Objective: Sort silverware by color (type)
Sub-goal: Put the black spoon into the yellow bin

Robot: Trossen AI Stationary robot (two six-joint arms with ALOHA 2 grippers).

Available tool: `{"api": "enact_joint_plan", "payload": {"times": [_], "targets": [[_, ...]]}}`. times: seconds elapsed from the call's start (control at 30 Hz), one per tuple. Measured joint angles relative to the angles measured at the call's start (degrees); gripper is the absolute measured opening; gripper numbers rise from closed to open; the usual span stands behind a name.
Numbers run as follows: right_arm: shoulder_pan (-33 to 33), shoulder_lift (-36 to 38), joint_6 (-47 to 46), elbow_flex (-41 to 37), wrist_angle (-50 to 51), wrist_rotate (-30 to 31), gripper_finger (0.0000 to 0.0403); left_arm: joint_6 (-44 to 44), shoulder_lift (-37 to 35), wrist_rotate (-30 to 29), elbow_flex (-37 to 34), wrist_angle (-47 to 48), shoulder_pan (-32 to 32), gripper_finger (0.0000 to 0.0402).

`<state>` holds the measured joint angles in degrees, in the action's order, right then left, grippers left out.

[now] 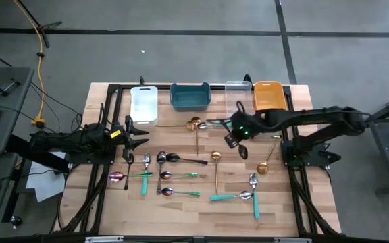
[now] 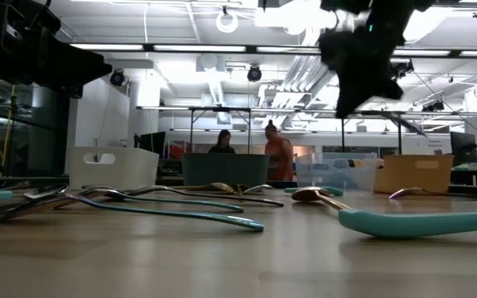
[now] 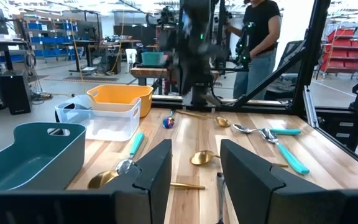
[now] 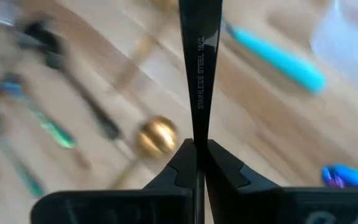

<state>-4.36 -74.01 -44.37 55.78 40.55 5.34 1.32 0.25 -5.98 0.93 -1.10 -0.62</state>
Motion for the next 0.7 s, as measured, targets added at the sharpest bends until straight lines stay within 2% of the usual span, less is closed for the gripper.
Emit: {"api": "enact_joint_plan", "payload": {"times": [0.17,0.3,0.43,0.7], "targets": [[0.23,10.61,6.03,-5.33,-11.2,0.26,0.0007,-0.02,0.0,0.0,0.0,-0.01,0.0,0.0129],[0.45,17.69,7.4,-12.82,-29.57,-1.49,0.0007,-0.01,0.0,0.0,0.01,-0.01,0.0,0.0129],[1.64,19.9,10.7,-18.44,-47.55,-2.36,0.0007,-0.01,0.0,0.0,0.02,-0.01,0.01,0.0129],[2.6,19.54,14.74,-19.2,-50.28,-3.24,0.0007,-0.02,0.0,0.0,0.0,0.0,0.0,0.0129]]}}
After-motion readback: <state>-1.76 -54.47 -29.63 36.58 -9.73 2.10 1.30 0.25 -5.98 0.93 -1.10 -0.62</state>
